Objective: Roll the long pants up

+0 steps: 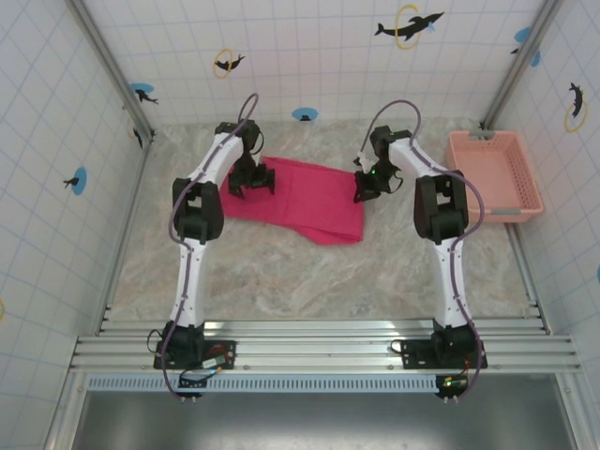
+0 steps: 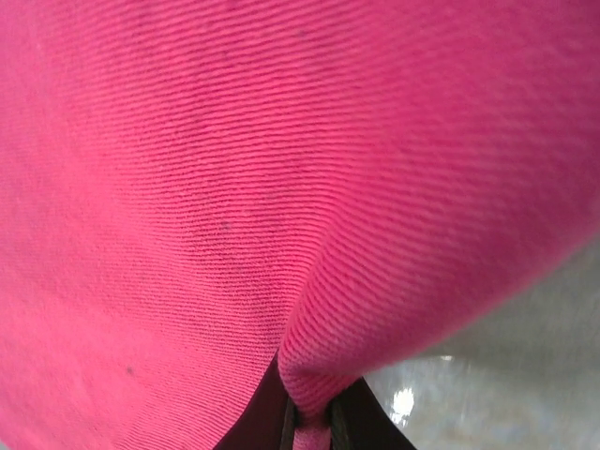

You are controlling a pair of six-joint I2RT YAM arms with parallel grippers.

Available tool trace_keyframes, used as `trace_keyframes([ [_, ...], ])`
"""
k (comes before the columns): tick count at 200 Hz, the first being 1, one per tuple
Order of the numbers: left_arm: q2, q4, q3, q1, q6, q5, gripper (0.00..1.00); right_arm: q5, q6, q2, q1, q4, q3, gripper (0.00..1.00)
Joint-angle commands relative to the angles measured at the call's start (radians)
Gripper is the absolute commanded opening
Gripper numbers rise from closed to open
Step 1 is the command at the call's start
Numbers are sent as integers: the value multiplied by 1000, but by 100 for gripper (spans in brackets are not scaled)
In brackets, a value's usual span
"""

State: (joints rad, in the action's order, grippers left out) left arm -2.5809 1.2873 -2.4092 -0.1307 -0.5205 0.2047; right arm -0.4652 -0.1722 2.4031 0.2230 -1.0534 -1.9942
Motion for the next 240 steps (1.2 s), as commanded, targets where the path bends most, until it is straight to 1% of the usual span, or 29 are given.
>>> trace_keyframes([
  [1, -140, 34, -142, 21, 24, 46, 97, 21, -31, -99, -2, -14, 149, 2],
  [11, -155, 0, -147, 27, 12, 83, 97, 20, -53, -151, 3, 20, 230, 1],
  [24, -154, -55, -119, 32, -3, 102, 98, 21, -92, -201, 11, 55, 328, 1],
  [41, -152, -127, -89, 34, -35, 125, 97, 20, -136, -263, 49, 87, 436, 1],
  [57, -165, -198, -84, 32, -73, 184, 98, 25, -168, -311, 111, 103, 510, 1],
  [74, -182, -271, -84, 29, -125, 249, 97, 34, -214, -345, 193, 115, 552, 2],
  [88, -193, -317, -84, 25, -159, 271, 98, 51, -262, -366, 258, 121, 576, 4],
  [100, -203, -358, -85, 22, -182, 291, 98, 49, -304, -373, 308, 131, 596, 8],
  [105, -209, -373, -86, 20, -195, 299, 98, 41, -324, -374, 327, 138, 605, 13],
  [117, -222, -421, -87, 18, -231, 321, 98, 41, -364, -377, 376, 147, 616, 30],
  [124, -234, -447, -90, 15, -246, 340, 97, 30, -385, -381, 404, 159, 619, 42],
  [130, -246, -461, -100, 13, -259, 349, 98, 23, -403, -384, 426, 165, 616, 51],
  [138, -266, -474, -118, 7, -273, 357, 97, 10, -424, -387, 456, 165, 606, 57],
  [146, -281, -496, -134, 4, -282, 376, 97, -16, -442, -387, 485, 168, 588, 62],
  [177, -313, -556, -143, -3, -300, 428, 98, -56, -478, -407, 565, 129, 499, 66],
  [190, -314, -566, -142, -1, -293, 436, 97, -58, -464, -416, 579, 97, 457, 67],
  [206, -319, -599, -143, -2, -301, 487, 97, -44, -411, -424, 589, 28, 392, 67],
  [215, -320, -610, -143, 0, -303, 508, 97, -15, -366, -429, 591, -13, 355, 67],
  [231, -319, -621, -143, -3, -296, 551, 98, 92, -241, -431, 589, -124, 284, 67],
  [236, -319, -622, -143, -1, -292, 567, 97, 132, -197, -432, 587, -158, 266, 67],
  [240, -316, -622, -143, 0, -286, 580, 98, 195, -160, -432, 586, -186, 251, 67],
])
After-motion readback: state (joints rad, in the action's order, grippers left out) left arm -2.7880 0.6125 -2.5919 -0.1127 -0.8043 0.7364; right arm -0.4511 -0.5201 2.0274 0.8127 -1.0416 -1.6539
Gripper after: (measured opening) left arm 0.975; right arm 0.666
